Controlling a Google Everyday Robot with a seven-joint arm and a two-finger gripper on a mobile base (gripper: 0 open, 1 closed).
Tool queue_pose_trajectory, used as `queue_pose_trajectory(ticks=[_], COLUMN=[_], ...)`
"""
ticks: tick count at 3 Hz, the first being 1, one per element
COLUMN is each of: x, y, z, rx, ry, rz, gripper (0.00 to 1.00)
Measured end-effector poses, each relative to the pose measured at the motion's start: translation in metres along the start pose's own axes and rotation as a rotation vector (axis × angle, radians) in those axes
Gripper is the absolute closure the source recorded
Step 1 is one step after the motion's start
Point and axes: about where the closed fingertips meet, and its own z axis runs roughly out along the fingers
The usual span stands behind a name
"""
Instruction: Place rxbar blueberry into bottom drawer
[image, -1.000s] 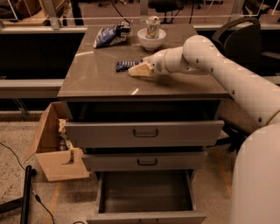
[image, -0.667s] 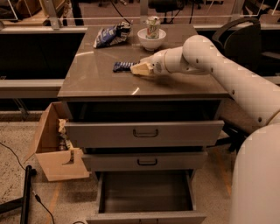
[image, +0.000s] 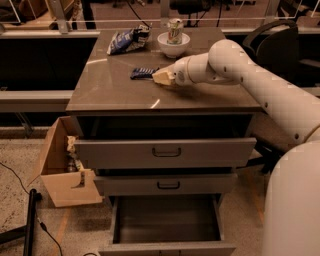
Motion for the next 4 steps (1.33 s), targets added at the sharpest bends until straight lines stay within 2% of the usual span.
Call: queue_pose_trajectory(ticks=[1, 2, 3, 4], x=[-0.003, -0.007, -0.002, 0.018], y=[0.007, 0.024, 0.048, 0.083], z=[-0.039, -0.108, -0.165, -0.213], rx=[0.011, 0.076, 0.151, 0.190], ry=[0.021, 0.054, 0.107, 0.175], rz=[-0.013, -0.020, -0.020, 0.021], gripper=[1.00, 1.00, 1.00, 1.00])
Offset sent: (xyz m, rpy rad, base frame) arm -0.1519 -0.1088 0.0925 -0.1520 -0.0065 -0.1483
